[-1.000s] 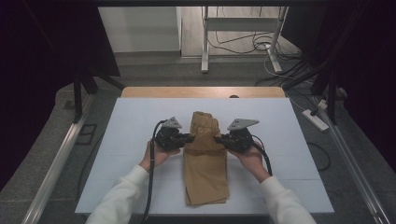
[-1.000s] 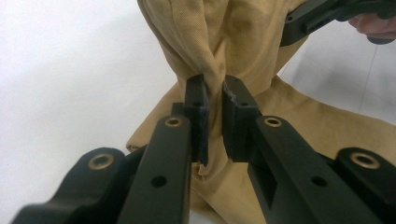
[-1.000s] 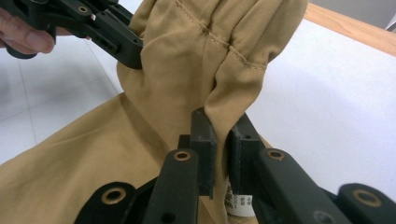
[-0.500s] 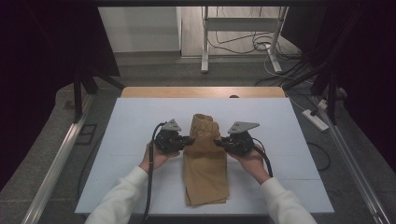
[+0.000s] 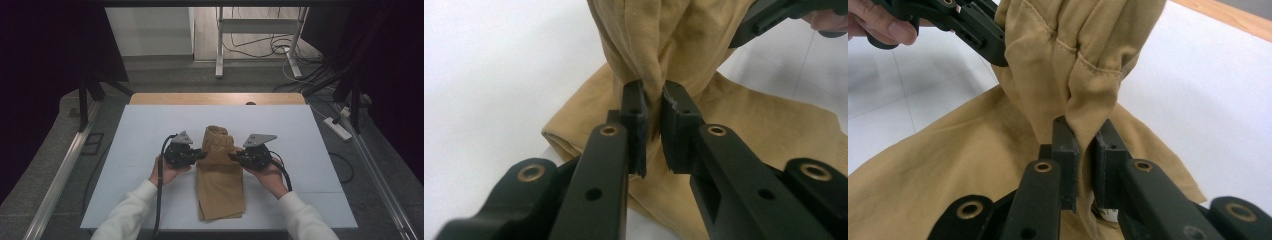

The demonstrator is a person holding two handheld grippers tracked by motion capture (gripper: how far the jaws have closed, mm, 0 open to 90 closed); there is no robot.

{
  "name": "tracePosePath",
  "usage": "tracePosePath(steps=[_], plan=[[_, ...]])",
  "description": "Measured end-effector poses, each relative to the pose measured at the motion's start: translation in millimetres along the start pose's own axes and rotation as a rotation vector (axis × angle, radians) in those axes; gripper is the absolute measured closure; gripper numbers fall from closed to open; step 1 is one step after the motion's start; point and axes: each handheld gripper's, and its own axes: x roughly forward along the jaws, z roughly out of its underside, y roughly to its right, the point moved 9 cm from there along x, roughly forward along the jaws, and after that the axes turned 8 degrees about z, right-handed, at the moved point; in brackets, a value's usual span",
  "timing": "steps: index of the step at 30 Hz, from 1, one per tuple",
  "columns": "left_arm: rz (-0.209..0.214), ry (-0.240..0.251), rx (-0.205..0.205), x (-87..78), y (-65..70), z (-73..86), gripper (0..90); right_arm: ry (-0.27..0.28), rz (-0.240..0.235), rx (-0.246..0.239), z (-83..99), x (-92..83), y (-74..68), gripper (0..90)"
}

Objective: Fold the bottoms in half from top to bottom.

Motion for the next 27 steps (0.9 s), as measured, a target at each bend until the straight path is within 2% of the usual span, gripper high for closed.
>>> tracePosePath(steps=[27], plan=[[0.023, -0.021, 0.023, -1.1, 15.1, 9.9, 79.3, -0.022, -0.019, -0.026, 12.3, -7.0, -12.7, 82.2]])
